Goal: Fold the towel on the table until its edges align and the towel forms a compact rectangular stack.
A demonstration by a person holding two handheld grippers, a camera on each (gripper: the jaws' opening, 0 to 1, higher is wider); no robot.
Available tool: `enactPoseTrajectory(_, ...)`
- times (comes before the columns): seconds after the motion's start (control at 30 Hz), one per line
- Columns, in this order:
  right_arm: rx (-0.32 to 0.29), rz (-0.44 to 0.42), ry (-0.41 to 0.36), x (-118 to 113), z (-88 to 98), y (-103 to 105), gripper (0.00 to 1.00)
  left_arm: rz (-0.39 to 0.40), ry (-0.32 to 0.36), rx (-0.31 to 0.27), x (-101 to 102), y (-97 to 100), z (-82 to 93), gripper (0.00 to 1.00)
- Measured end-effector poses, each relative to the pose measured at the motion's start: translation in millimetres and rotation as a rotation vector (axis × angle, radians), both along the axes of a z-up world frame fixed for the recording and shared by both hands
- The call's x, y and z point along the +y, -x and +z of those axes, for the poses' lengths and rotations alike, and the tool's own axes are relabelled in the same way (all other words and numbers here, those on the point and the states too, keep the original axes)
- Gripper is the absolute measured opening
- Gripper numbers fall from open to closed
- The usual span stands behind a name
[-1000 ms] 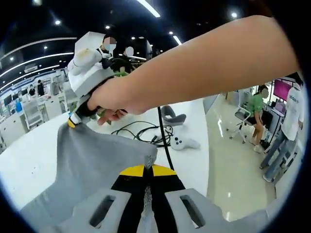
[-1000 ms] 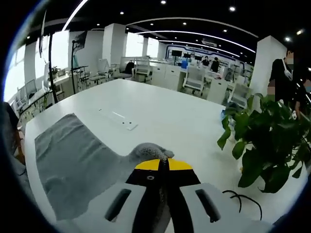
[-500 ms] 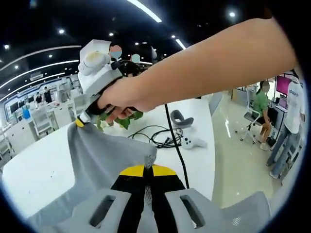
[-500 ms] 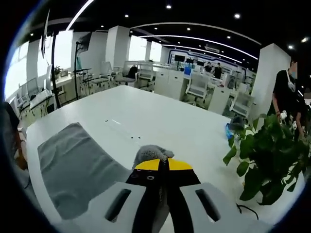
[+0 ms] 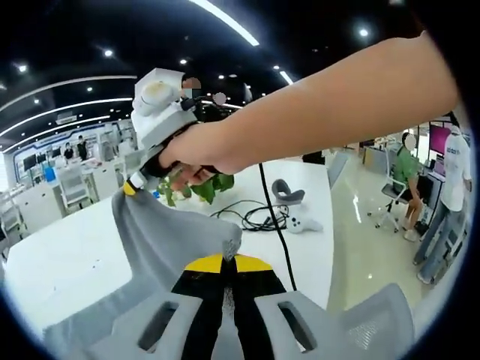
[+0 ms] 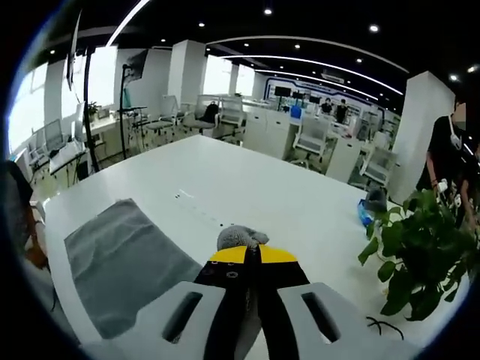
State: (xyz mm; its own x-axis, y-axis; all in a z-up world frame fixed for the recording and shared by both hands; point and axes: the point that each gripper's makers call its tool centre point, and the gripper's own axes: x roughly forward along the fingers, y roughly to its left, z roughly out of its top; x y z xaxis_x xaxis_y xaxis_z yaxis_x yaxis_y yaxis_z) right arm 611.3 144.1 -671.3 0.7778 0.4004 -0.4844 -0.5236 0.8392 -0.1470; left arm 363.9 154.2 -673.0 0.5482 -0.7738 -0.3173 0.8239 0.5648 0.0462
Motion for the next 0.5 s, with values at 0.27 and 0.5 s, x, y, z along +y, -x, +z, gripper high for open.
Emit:
enactPoseTrajectory(0.27,-0.005,0.000,-0.006,25.3,8.7,3.1,0.01,0.024,0.038,-0.006,30.1,-1.1,10.4,0.02)
enactPoseTrajectory(0.5,-0.006,0.000,-0.006,50.4,16.9,11.1,0.01,0.049,0.069,-0.011,59.9,1.9,16.3,0.02)
